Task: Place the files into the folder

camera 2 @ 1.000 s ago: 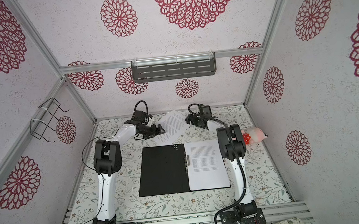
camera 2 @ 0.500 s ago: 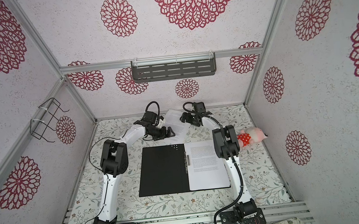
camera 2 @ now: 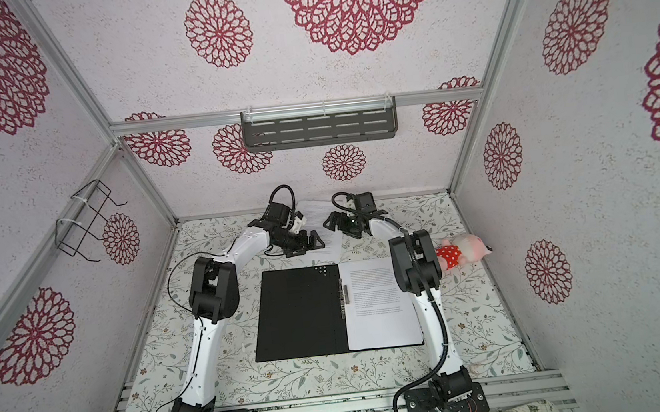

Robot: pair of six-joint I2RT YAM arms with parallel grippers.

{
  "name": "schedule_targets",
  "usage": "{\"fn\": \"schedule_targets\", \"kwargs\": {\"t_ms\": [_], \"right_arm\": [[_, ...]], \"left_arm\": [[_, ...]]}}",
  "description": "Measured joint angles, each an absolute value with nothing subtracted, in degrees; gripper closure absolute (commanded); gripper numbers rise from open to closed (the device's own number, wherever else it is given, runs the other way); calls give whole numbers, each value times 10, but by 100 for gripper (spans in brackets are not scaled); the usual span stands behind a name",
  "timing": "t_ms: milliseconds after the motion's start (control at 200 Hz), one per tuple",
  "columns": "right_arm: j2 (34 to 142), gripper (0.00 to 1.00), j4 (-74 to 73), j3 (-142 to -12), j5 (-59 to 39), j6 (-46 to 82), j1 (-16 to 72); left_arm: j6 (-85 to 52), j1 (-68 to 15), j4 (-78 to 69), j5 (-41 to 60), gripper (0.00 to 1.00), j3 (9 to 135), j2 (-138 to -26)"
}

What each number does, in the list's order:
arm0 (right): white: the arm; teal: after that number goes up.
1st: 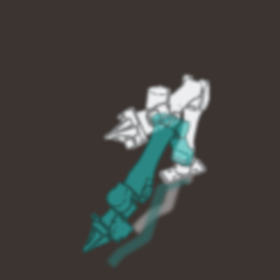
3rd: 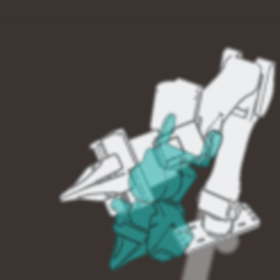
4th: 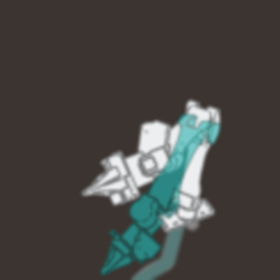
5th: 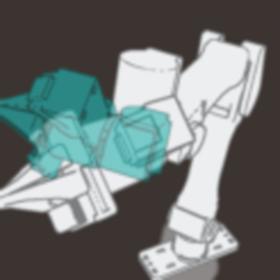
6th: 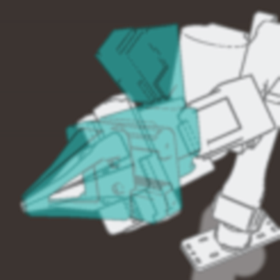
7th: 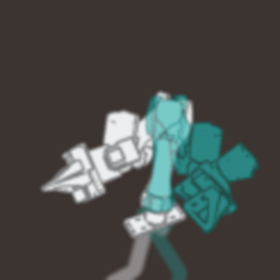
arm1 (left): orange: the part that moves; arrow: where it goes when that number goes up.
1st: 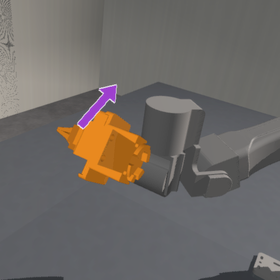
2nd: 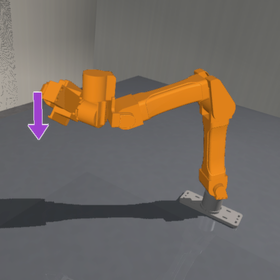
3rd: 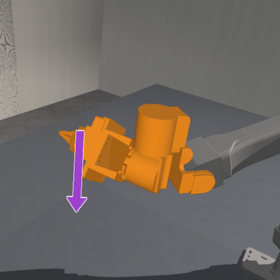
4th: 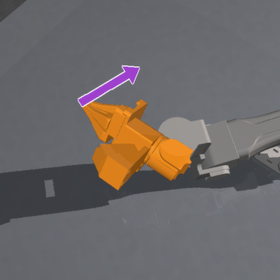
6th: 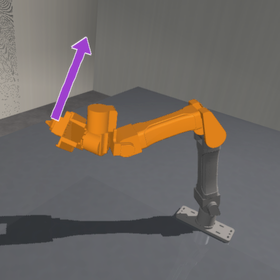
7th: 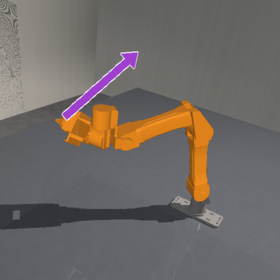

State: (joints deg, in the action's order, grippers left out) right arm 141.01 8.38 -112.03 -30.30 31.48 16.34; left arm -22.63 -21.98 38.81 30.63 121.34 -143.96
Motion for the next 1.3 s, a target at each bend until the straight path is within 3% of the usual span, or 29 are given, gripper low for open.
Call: {"fn": "schedule_targets", "kwargs": {"t_ms": [800, 1301], "right_arm": [[1260, 6, -185, -782, -391, 541, 142], [1251, 6, -73, -818, -380, 476, 100]], "left_arm": [[-252, -235, 330, 329, 1, 1170, -1427], [-253, -251, 326, 361, 1, 1131, -1402]]}}
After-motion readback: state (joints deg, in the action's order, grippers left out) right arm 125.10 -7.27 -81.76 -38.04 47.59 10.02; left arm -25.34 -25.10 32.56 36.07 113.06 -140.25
